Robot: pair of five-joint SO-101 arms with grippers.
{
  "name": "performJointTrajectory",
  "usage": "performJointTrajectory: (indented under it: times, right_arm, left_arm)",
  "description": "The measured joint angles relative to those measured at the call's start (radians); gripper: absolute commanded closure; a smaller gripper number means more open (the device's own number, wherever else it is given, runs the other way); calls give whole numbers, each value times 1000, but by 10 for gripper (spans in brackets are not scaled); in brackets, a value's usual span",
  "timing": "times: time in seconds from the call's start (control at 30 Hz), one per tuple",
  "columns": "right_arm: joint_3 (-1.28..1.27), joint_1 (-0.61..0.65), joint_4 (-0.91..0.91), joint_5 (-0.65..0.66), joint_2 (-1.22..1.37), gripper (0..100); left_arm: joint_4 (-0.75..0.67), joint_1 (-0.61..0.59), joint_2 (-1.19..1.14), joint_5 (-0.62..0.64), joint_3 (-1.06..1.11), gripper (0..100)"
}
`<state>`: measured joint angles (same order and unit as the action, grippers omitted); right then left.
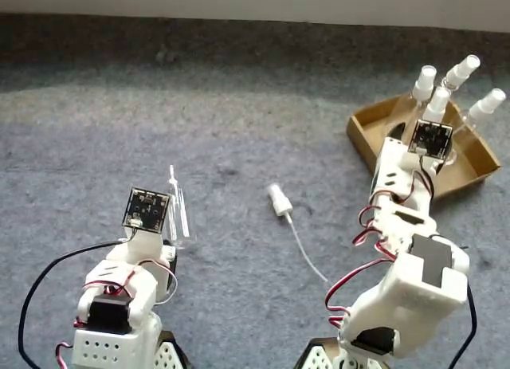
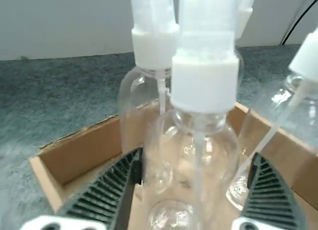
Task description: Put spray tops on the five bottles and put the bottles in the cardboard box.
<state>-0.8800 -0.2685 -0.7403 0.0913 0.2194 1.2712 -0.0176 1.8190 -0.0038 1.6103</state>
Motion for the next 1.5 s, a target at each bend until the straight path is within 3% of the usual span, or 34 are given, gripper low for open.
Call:
performJointTrajectory:
  times: [0.37, 0.63, 0.83, 1.0, 1.2, 1.37, 1.5]
  right_arm:
    - [-167, 0, 43, 0, -249, 711]
    - [-140, 0, 557, 0, -488, 711]
    - [-123, 0, 781, 0, -735, 712]
    - [-123, 18, 1059, 0, -957, 712]
    - [-77, 147, 1321, 0, -1146, 712]
    - [49, 275, 1522, 0, -1188, 712]
    - [163, 384, 1653, 0, -1192, 712]
  left_arm:
    - [0, 0, 0, 0, 0, 989]
    - [0, 0, 0, 0, 0, 991]
    - [0, 0, 0, 0, 0, 993]
    - [0, -83, 0, 0, -35, 993]
    - [2, -118, 0, 0, -57, 993]
    - [98, -120, 2, 0, -118, 994]
    - [109, -196, 2, 0, -138, 994]
